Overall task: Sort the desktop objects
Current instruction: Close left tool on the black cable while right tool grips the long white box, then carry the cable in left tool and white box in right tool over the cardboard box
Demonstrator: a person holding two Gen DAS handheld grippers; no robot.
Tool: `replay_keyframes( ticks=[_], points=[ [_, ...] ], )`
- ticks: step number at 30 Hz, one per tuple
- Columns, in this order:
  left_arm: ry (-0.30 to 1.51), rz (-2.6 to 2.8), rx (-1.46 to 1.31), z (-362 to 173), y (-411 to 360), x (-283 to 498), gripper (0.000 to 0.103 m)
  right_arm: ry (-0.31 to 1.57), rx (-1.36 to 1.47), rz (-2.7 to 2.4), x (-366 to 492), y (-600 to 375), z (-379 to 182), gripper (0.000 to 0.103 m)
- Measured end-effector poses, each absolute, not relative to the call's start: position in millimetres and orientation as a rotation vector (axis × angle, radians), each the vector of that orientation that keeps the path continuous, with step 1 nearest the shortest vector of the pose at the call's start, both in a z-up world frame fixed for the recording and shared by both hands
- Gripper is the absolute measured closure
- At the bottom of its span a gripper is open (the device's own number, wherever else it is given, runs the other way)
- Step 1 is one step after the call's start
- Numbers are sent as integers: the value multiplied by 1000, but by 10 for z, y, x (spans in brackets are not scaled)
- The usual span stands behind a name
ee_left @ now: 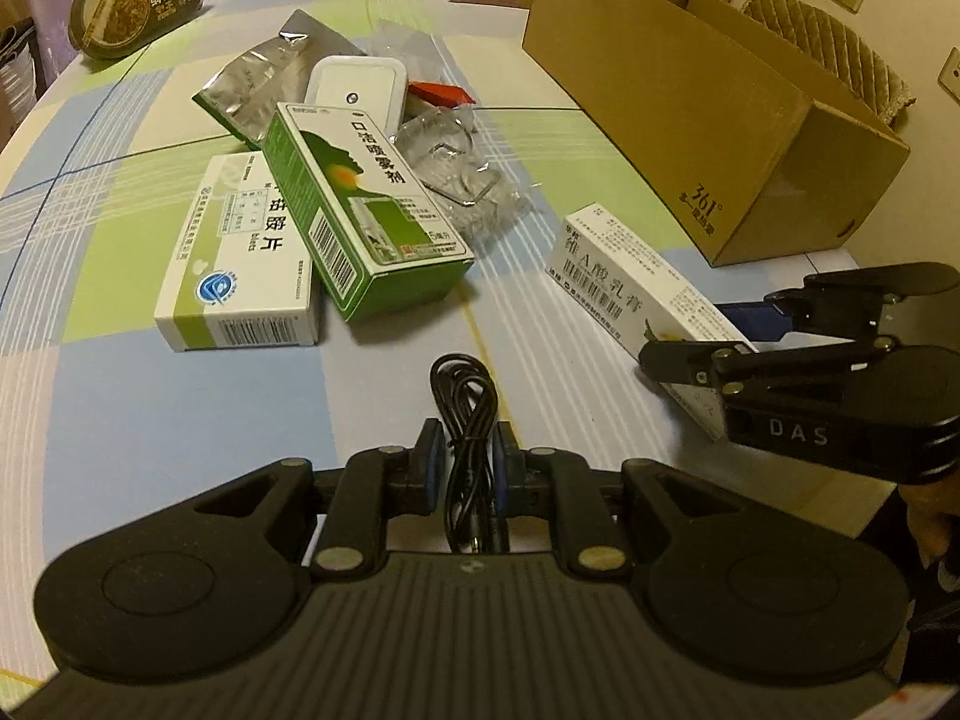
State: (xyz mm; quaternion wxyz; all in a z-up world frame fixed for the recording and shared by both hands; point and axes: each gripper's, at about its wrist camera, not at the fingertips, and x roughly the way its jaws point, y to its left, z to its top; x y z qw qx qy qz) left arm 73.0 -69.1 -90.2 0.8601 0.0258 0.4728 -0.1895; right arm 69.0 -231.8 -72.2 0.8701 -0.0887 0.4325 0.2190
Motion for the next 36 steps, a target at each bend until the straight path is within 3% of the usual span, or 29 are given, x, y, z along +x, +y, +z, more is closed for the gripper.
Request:
replay_keyframes(
  ticks=[13,14,15,18,36],
  points=[
    [998,-387,115,-888,-763,685,92,890,-207,464,753,-2259,-767,66],
    [999,-385,110,-883,-757,681,92,892,-206,465,758,-2256,-774,67],
    [996,-383,108,-873,-753,676,92,895,-207,467,762,-2255,-782,80],
    [982,-383,104,-803,-745,657,92,888,-206,462,763,-2258,-762,80],
    [861,-396,77,-265,-828,483,92,707,-145,431,492,-2414,20,80]
  ],
)
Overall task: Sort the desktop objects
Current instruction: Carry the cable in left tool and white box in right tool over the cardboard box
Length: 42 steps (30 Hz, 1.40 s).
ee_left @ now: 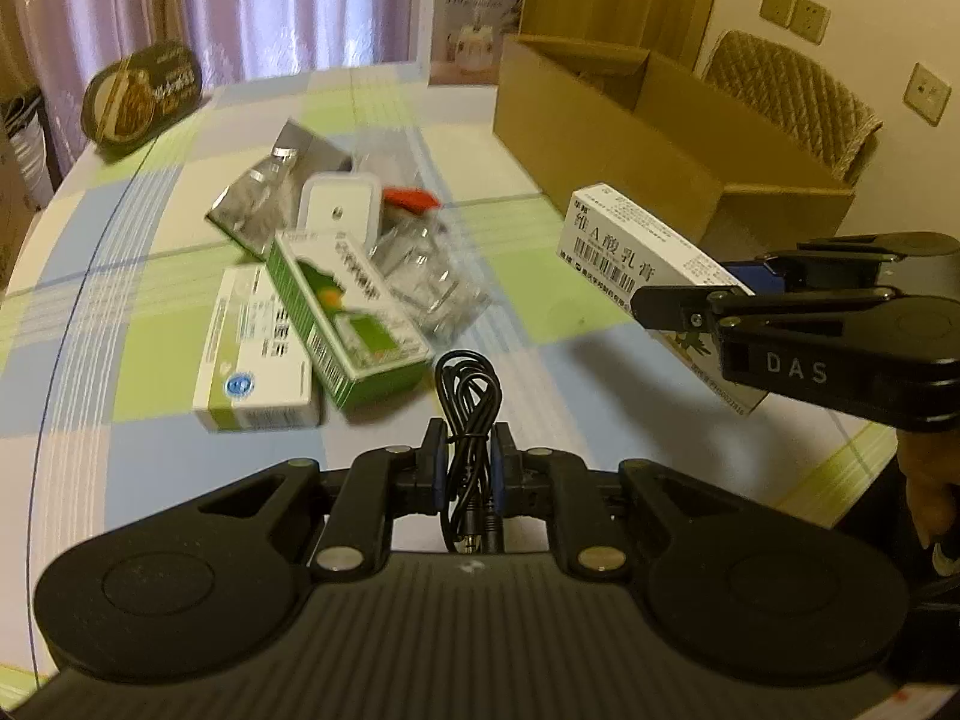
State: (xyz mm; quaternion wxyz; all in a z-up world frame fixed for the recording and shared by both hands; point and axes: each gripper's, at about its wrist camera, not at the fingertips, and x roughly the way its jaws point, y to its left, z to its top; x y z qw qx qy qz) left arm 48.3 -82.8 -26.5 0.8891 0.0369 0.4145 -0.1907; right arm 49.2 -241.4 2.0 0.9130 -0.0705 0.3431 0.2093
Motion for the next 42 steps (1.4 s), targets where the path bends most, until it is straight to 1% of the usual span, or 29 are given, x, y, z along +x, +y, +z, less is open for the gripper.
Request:
replay_keyframes(
  ticks=[13,23,32,42],
  points=[
    [754,-489,72,258,-1280,550,92,591,-86,348,389,-2867,550,80],
    [697,-582,91,539,-1853,866,92,543,-48,257,657,-3403,783,80],
    [680,-622,90,625,-2292,1203,92,555,-23,213,1074,-3757,803,80],
    [706,-654,85,568,-2629,1497,92,601,1,187,1358,-3990,618,80]
  ],
)
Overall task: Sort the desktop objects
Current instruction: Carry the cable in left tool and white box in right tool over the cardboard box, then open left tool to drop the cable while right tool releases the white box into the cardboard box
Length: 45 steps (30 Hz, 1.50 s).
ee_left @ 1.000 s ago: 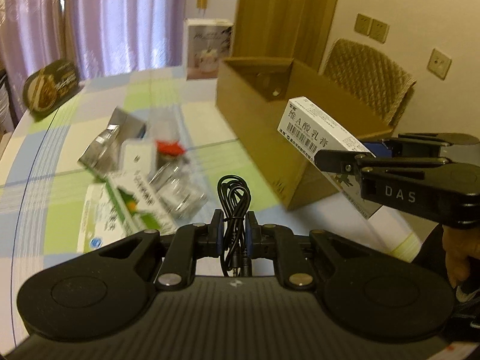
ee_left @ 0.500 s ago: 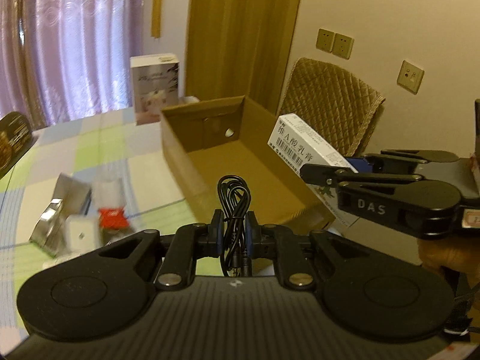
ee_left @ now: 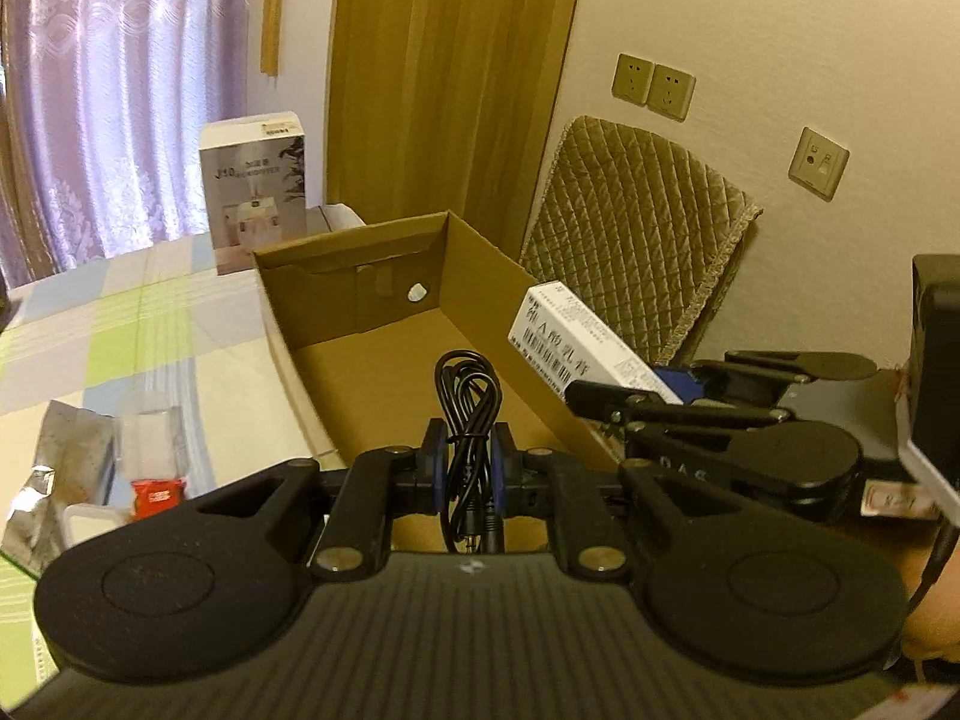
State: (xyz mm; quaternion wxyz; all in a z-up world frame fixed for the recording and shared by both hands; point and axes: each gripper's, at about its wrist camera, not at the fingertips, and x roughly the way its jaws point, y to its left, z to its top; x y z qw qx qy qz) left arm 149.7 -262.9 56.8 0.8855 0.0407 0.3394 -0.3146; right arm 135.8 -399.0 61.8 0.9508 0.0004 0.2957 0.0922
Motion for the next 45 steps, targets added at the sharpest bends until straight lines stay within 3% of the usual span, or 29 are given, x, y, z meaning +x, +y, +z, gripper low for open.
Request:
replay_keyframes(
  ticks=[17,22,45],
  points=[
    [766,-644,101,299,-2827,1765,92,631,22,174,1591,-4154,432,80],
    [758,-630,112,268,-2839,1812,88,635,25,170,1621,-4171,406,80],
    [708,-556,43,422,-2332,1487,86,670,-4,175,1828,-4046,292,80]
  ],
)
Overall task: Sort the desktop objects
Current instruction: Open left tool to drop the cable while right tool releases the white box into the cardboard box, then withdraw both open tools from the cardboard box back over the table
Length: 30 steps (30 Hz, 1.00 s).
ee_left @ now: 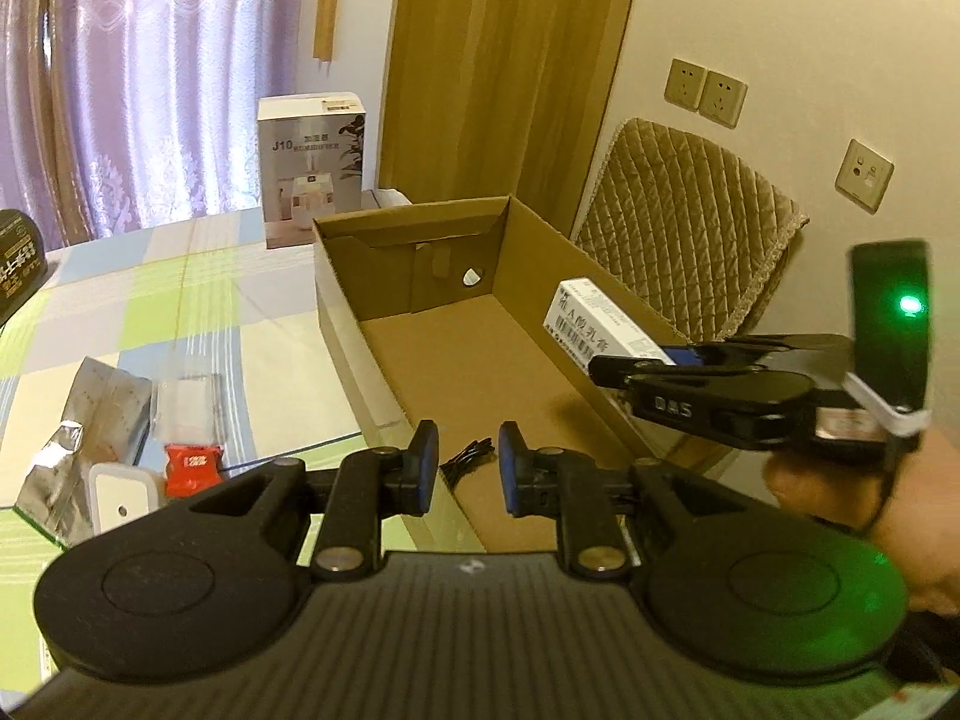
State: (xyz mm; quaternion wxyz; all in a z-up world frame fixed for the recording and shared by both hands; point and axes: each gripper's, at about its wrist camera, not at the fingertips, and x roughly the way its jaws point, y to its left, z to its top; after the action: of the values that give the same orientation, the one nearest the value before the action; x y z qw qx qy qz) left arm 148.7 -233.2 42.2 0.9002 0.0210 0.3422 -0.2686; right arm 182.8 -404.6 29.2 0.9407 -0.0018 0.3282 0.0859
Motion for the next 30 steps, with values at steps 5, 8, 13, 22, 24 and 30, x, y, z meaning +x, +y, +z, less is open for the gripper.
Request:
replay_keyframes(
  ticks=[5,8,13,22,24,30],
  points=[
    [708,-537,25,427,-2212,1461,86,697,-8,172,1921,-4020,167,80],
    [707,-530,16,429,-2150,1445,85,698,10,170,1942,-4042,120,80],
    [713,-512,-3,402,-2033,1396,83,669,24,167,1861,-4087,193,80],
    [723,-458,-51,382,-1690,1246,79,591,59,131,1578,-4211,519,65],
    [722,-440,-65,393,-1583,1200,77,567,70,128,1479,-4226,602,55],
    [715,-382,-89,394,-1229,1014,76,545,79,123,1151,-4200,733,52]
  ],
)
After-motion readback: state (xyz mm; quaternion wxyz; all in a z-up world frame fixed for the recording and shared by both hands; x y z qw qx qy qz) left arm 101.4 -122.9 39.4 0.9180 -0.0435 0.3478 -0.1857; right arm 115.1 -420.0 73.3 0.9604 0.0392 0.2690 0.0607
